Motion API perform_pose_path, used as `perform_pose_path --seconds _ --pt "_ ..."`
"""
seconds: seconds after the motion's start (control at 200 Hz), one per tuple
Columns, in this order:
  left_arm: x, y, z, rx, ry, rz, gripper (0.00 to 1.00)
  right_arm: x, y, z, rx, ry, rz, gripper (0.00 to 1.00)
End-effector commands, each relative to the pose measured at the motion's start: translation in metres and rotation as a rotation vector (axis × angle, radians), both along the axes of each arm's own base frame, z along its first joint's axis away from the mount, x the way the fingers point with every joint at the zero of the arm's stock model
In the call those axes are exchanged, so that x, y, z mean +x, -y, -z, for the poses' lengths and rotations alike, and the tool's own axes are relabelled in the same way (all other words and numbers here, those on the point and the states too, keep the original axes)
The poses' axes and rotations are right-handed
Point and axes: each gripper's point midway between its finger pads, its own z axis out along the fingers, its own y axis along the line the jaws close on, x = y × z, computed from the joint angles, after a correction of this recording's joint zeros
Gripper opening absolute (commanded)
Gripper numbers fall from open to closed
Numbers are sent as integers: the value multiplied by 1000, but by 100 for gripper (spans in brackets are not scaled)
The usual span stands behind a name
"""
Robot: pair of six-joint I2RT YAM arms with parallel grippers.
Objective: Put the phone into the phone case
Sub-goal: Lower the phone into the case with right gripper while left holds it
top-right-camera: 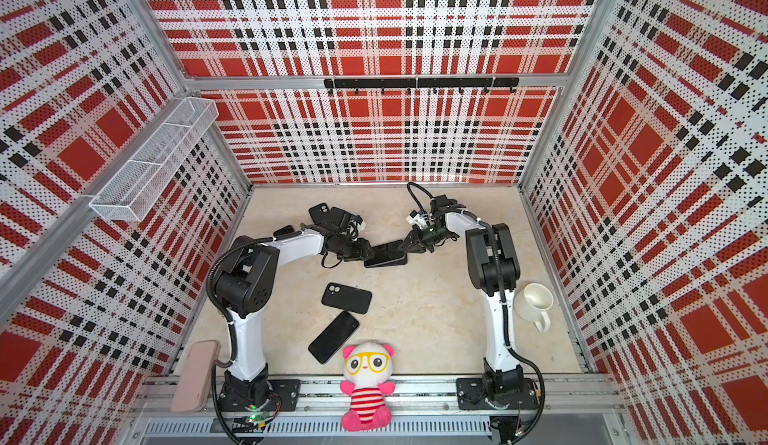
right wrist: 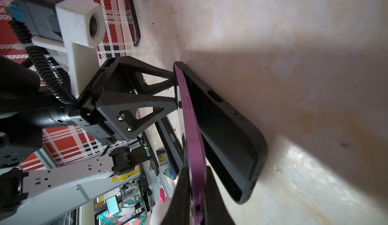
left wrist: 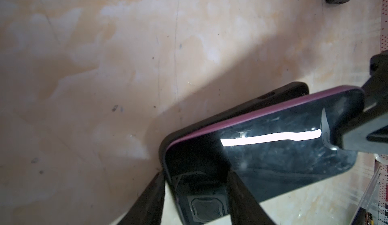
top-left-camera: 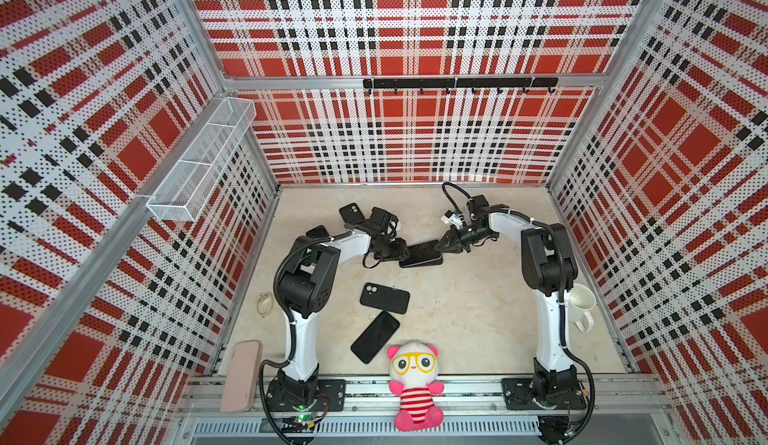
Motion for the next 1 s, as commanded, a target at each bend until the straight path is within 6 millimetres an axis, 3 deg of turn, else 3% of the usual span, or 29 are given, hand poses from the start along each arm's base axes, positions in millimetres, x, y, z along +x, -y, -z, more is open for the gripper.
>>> perform_pose_path --seconds 0.0,0.13,0.451,0.601,0.746,0.997 --pt "-23 14 1 -44 -53 59 51 -9 -3 50 -143 -34 -14 0" --pt "-23 12 0 -24 -39 63 51 -8 1 49 -173 -23 -12 0" --pt "-18 -7 11 115 -15 48 49 4 18 21 -313 65 -4 30" --pt "-18 -9 16 136 -18 48 48 8 28 9 -380 99 -2 37" --pt "-18 -10 17 142 -19 46 48 11 39 3 -452 128 7 37" --pt "-20 -9 19 142 -25 47 47 -3 33 16 -446 101 -23 17"
